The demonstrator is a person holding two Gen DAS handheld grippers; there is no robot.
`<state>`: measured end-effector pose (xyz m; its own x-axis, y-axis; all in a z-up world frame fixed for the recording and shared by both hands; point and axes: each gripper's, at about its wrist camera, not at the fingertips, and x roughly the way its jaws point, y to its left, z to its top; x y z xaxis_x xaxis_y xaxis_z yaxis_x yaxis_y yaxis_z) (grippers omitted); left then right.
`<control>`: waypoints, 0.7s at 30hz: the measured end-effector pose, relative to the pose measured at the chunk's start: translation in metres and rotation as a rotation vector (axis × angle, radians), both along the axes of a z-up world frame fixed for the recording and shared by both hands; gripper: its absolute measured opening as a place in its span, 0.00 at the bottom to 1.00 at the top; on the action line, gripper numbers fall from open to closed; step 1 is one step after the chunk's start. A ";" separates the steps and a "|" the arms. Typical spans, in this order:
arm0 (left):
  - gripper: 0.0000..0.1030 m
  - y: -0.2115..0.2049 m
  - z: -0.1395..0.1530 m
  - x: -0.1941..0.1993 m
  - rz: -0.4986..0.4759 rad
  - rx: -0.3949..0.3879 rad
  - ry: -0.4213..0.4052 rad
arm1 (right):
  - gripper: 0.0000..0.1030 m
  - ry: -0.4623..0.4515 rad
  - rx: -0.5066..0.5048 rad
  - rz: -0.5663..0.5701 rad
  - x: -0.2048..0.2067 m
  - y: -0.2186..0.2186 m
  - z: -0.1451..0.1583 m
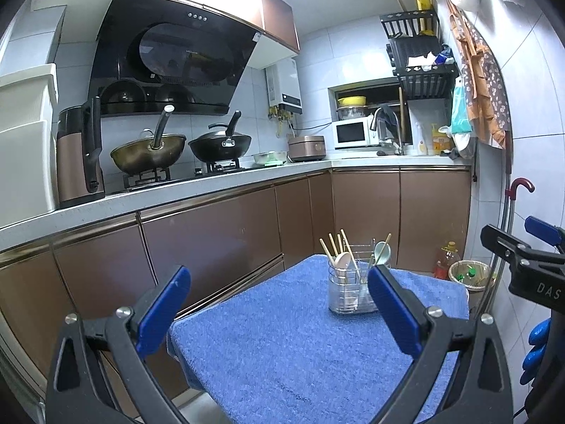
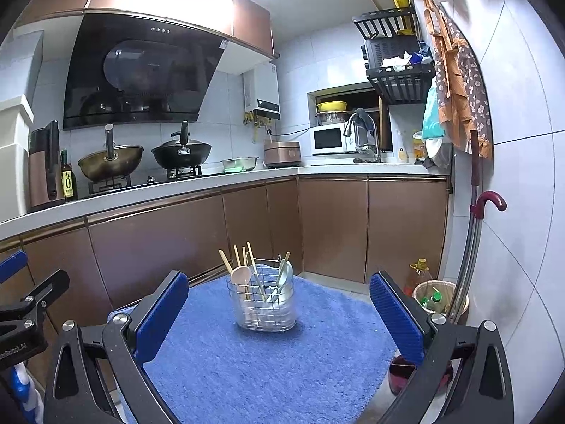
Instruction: Organize utensils
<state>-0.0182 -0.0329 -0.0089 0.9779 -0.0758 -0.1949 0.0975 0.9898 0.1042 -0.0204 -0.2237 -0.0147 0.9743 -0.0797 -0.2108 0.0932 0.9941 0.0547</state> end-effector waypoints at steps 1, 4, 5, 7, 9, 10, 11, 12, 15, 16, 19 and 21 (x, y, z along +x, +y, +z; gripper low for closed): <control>0.98 -0.001 0.000 0.000 -0.001 0.001 0.004 | 1.00 0.002 -0.001 0.000 0.000 0.000 0.000; 0.98 -0.002 -0.001 0.001 -0.006 0.003 0.017 | 1.00 0.009 -0.001 -0.002 0.002 -0.002 -0.002; 0.98 -0.002 -0.001 0.002 -0.010 0.007 0.026 | 1.00 0.012 0.001 -0.002 0.003 -0.002 -0.002; 0.98 -0.004 -0.002 0.003 -0.016 0.009 0.040 | 1.00 0.015 0.002 -0.004 0.004 -0.003 -0.003; 0.98 -0.004 -0.002 0.004 -0.020 0.013 0.048 | 1.00 0.017 0.004 -0.005 0.004 -0.005 -0.004; 0.98 -0.004 -0.003 0.005 -0.022 0.014 0.051 | 1.00 0.019 0.004 -0.005 0.004 -0.005 -0.004; 0.98 -0.004 -0.003 0.005 -0.024 0.016 0.055 | 1.00 0.020 0.004 -0.006 0.005 -0.006 -0.005; 0.98 -0.005 -0.004 0.005 -0.025 0.015 0.057 | 1.00 0.020 0.005 -0.007 0.005 -0.005 -0.005; 0.98 -0.004 -0.004 0.006 -0.026 0.014 0.063 | 1.00 0.024 0.007 -0.007 0.005 -0.006 -0.006; 0.98 -0.004 -0.005 0.007 -0.026 0.014 0.064 | 1.00 0.024 0.007 -0.008 0.006 -0.006 -0.006; 0.98 -0.003 -0.005 0.007 -0.028 0.011 0.072 | 1.00 0.026 0.009 -0.010 0.006 -0.007 -0.007; 0.98 -0.003 -0.006 0.007 -0.031 0.014 0.074 | 1.00 0.027 0.008 -0.011 0.006 -0.007 -0.007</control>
